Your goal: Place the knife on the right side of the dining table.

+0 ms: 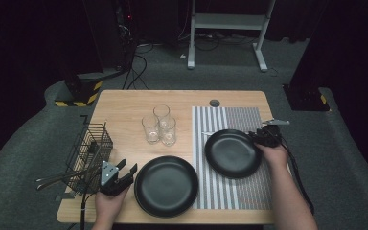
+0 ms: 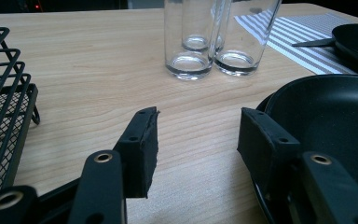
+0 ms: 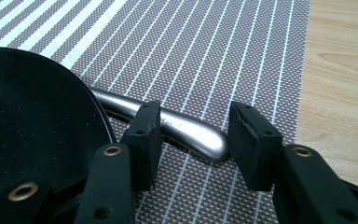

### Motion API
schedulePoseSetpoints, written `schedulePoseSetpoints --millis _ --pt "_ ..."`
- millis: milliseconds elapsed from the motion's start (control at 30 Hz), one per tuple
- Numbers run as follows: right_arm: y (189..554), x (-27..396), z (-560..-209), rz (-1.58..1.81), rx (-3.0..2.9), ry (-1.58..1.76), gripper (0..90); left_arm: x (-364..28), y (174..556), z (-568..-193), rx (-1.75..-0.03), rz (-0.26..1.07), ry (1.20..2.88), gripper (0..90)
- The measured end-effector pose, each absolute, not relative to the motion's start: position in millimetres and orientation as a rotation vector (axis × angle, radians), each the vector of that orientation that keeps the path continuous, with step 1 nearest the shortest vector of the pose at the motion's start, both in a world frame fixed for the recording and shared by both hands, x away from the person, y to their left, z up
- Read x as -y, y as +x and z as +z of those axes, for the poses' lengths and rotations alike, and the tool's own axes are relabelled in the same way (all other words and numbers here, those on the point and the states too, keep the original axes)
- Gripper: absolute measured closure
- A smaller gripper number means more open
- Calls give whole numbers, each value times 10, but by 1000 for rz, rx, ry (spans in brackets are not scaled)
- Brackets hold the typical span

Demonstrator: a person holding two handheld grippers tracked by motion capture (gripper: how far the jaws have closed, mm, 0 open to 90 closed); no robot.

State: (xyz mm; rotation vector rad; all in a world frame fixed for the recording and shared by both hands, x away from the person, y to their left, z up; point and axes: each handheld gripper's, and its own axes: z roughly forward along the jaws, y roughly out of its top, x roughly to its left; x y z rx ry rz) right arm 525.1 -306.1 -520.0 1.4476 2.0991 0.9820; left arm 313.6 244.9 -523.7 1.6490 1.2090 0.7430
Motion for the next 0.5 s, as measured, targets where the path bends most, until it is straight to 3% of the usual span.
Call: schedulePoseSetpoints --millis 500 --pt "5237 3067 -5202 985 -2077 1468 595 -2450 3133 -5238 -1209 742 1644 479"
